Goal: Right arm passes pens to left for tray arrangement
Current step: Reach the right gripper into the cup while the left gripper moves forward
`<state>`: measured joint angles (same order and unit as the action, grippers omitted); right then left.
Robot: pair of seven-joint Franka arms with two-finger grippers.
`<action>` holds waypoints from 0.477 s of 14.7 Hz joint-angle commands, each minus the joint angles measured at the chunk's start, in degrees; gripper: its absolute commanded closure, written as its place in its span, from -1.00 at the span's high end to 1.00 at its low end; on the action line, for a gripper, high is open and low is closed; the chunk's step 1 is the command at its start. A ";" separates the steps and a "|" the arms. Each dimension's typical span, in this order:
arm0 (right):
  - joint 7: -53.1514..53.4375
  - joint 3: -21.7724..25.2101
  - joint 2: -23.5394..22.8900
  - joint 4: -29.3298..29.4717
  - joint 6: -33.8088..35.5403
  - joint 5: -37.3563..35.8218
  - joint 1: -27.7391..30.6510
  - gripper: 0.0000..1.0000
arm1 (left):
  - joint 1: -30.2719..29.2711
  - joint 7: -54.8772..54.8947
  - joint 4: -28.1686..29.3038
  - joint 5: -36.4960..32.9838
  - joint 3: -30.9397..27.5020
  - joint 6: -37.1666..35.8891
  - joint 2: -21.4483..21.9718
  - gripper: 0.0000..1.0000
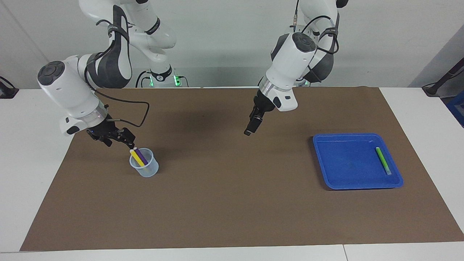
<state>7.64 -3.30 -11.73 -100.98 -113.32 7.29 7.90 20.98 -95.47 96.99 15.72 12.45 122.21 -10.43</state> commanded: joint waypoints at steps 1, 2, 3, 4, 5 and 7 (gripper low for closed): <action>2.02 -0.74 -0.57 -3.77 -4.95 1.15 1.77 1.00 | 1.78 -4.98 2.32 0.89 -0.67 1.80 1.11 1.00; 2.11 -0.74 -0.31 -5.62 -6.81 1.24 1.68 0.99 | 2.13 -5.34 3.72 0.89 -0.67 3.02 1.64 1.00; 3.16 -0.74 -0.31 -6.42 -7.44 1.24 1.59 0.94 | 2.66 -5.34 5.65 0.89 -0.58 4.78 2.34 1.00; 4.73 -0.74 -0.22 -6.77 -7.44 1.24 1.33 0.91 | 3.18 -5.26 7.24 0.89 -0.67 6.45 2.87 1.00; 5.53 -0.83 -0.05 -7.47 -7.44 1.24 1.07 0.85 | 3.28 -5.25 7.77 0.89 -0.67 6.99 2.96 1.00; 5.71 -0.83 0.22 -8.10 -7.36 1.67 1.33 0.72 | 3.19 -5.08 7.87 0.89 -0.67 7.08 2.96 1.00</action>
<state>12.34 -3.65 -13.08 -107.00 -119.65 7.83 8.62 23.64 -100.04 102.06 15.72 12.45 128.02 -9.90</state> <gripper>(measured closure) 0.075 0.000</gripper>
